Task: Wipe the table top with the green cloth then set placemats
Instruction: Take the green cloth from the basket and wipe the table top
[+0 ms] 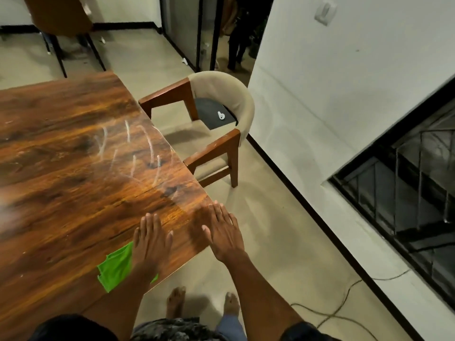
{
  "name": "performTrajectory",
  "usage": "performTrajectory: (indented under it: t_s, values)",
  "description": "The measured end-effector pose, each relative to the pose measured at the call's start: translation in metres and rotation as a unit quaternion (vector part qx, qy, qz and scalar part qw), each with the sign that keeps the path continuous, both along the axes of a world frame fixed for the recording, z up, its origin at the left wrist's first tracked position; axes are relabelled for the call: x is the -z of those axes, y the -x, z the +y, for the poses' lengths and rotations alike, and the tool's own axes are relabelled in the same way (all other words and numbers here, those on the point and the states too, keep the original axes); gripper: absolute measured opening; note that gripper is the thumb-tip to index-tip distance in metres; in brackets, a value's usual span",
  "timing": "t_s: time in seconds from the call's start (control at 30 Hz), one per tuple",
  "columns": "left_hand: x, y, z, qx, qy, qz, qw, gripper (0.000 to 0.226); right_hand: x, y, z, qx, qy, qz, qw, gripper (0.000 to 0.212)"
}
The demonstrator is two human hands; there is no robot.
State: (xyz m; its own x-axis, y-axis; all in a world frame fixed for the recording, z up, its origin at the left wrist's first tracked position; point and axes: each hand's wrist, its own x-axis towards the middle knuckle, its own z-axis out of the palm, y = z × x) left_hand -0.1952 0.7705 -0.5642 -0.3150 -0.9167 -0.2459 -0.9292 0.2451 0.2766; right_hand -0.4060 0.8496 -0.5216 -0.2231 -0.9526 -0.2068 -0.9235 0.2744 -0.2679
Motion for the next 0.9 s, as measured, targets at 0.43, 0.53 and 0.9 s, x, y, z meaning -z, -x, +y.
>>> performTrajectory:
  t_s: [0.43,0.53,0.9]
  values:
    - [-0.017,0.019,0.066,-0.248,0.022,0.026,0.968,0.091,0.004,0.049,-0.050,-0.248,0.007,-0.004,0.969,0.068]
    - [-0.012,-0.008,0.087,-0.294,0.030,-0.014,0.955,0.088,0.014,0.017,-0.061,-0.309,0.017,-0.022,0.951,0.068]
    - [0.045,-0.040,0.123,-0.449,0.018,-0.035,0.893,0.074,0.065,-0.083,-0.084,-0.528,-0.070,-0.012,0.846,0.078]
